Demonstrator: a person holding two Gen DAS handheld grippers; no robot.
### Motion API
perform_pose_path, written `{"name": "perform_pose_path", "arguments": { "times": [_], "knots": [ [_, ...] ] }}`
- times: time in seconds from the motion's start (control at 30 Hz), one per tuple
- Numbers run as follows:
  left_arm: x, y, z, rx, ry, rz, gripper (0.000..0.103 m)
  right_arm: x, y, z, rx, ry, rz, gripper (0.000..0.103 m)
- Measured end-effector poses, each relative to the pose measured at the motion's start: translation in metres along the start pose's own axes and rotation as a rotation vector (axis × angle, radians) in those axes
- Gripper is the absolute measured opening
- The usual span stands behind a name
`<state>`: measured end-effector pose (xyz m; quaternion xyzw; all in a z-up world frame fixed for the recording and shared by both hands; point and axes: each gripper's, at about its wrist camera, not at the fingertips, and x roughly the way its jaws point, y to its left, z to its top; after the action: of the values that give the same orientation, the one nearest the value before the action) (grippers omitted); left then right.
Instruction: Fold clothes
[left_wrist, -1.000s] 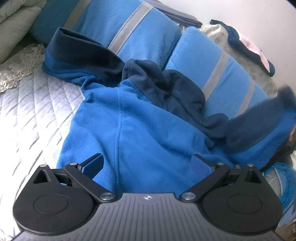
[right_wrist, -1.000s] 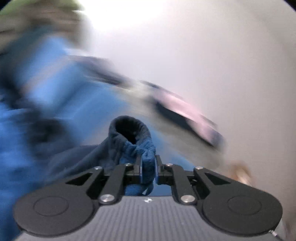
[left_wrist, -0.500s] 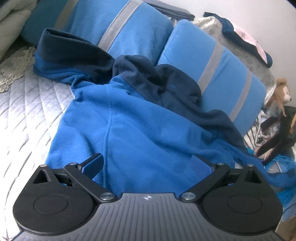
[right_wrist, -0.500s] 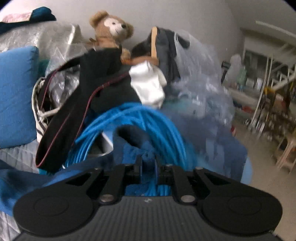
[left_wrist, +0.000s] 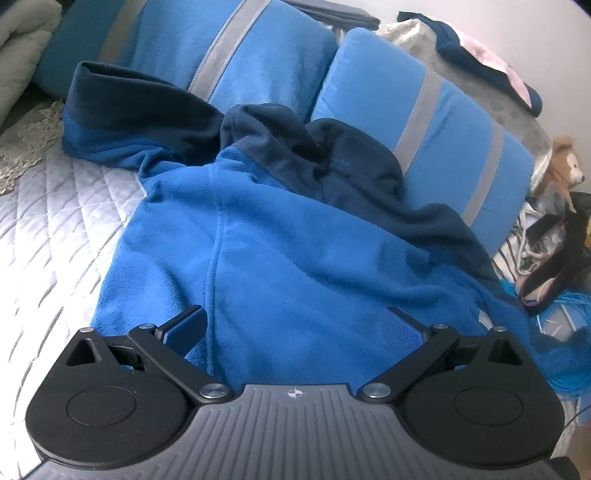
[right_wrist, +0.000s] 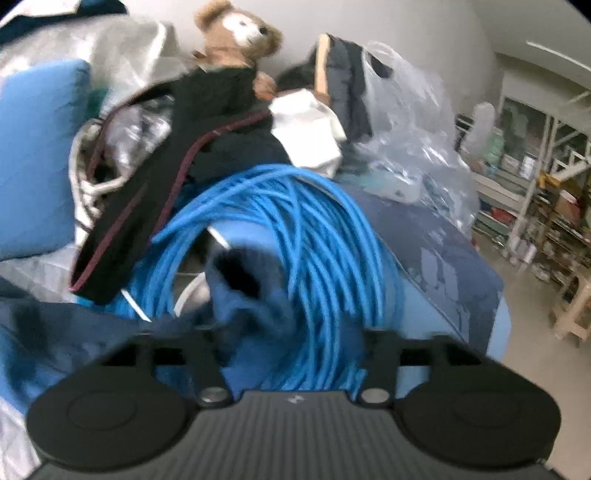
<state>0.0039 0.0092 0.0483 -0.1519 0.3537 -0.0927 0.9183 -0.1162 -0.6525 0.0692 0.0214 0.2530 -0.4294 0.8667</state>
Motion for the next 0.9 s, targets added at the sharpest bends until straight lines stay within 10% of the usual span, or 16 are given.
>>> {"name": "perform_pose_path", "arguments": {
  "times": [0.2,0.9],
  "knots": [
    [-0.004,-0.004,0.0,0.008,-0.012,-0.01,0.103,-0.028,-0.003,0.008,-0.001,-0.045,0.065,0.1],
    [-0.097,-0.037,0.082,0.161,-0.237,-0.071,0.103,-0.175,0.109,0.123,-0.144,-0.129,0.639,0.103]
  ]
}}
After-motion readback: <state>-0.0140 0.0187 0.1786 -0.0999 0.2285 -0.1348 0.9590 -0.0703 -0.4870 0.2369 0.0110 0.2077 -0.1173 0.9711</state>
